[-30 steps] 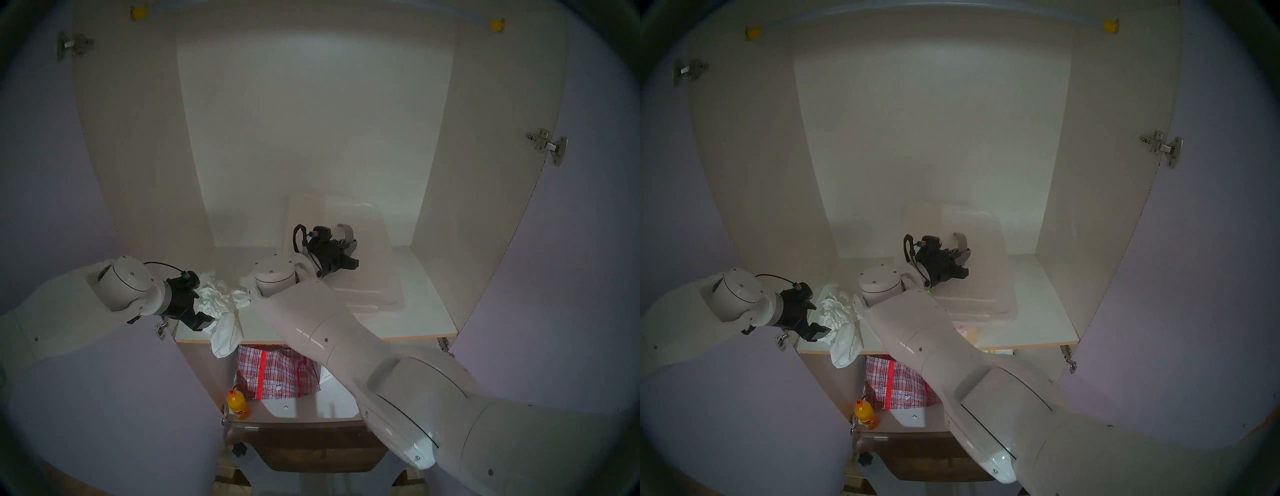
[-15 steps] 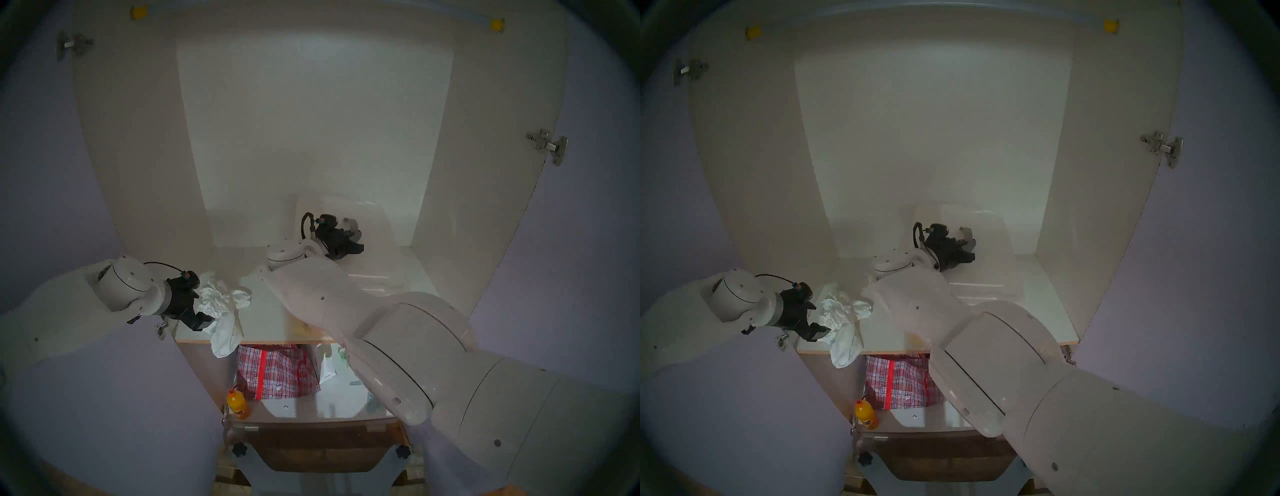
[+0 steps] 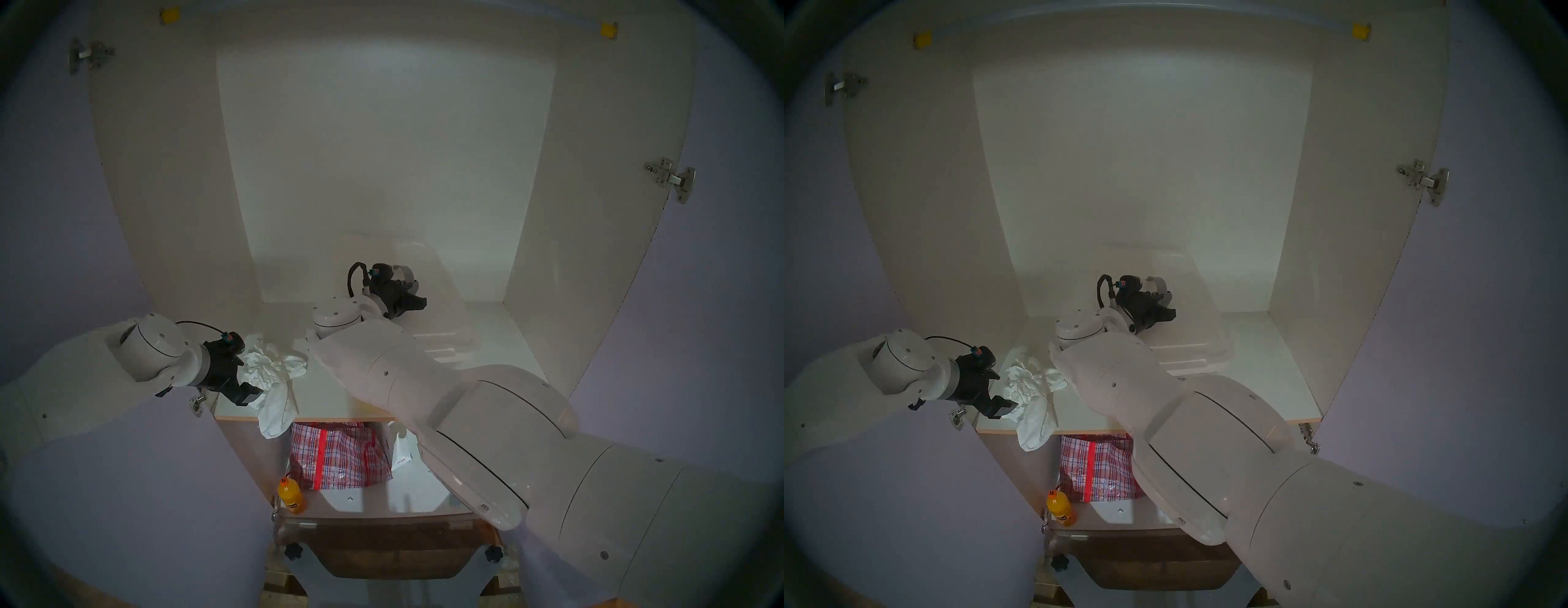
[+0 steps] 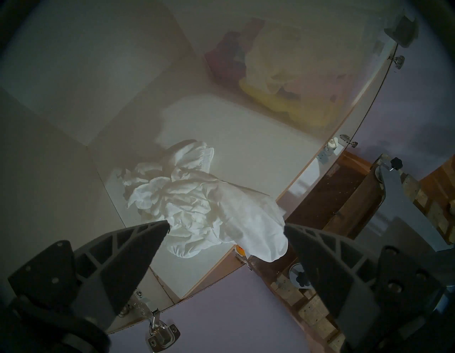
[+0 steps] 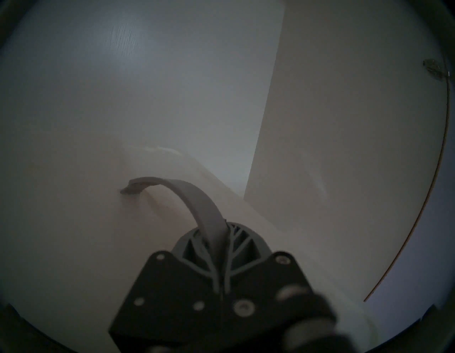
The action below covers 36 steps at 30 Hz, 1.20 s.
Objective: Take clothing out of the storage bin and put the lid back on the bin
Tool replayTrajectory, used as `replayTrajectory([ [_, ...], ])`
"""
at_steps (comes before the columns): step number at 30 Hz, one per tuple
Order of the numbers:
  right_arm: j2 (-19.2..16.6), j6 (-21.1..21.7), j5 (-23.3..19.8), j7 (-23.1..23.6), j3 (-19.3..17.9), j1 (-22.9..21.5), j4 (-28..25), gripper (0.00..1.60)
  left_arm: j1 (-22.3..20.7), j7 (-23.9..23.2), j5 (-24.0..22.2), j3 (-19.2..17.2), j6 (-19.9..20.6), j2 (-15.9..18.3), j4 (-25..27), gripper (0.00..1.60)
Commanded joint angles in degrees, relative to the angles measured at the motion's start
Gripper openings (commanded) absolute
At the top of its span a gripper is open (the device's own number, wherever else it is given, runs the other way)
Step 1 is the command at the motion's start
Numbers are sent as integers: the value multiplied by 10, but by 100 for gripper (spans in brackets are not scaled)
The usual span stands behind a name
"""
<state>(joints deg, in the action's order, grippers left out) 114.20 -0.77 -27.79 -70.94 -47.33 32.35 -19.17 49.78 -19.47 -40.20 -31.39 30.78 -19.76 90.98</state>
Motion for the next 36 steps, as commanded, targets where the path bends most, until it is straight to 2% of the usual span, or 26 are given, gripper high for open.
replayTrajectory([
  [1, 8, 1, -9, -13, 10, -11, -10, 0, -13, -1, 0, -11, -3, 3, 4, 160],
  [6, 8, 3, -23, -8, 12, -15, -8, 0, -13, 0, 0, -11, -3, 2, 4, 160],
  [7, 8, -9, -34, -18, 3, -20, -8, 0, -13, 0, 0, -10, -3, 2, 4, 160],
  [9, 8, 2, -50, -20, -11, -29, -6, 0, -13, 0, 0, -10, -3, 2, 4, 160],
  [19, 8, 14, -78, -19, -42, -65, 13, 0, -12, 1, 0, -10, -3, 2, 3, 160],
  [27, 8, 28, -89, -5, -36, -81, 20, 0, -12, 1, 0, -9, -3, 2, 3, 160],
  [36, 8, 37, -94, 19, -20, -81, 25, 0, -12, 1, 0, -9, -3, 2, 3, 160],
])
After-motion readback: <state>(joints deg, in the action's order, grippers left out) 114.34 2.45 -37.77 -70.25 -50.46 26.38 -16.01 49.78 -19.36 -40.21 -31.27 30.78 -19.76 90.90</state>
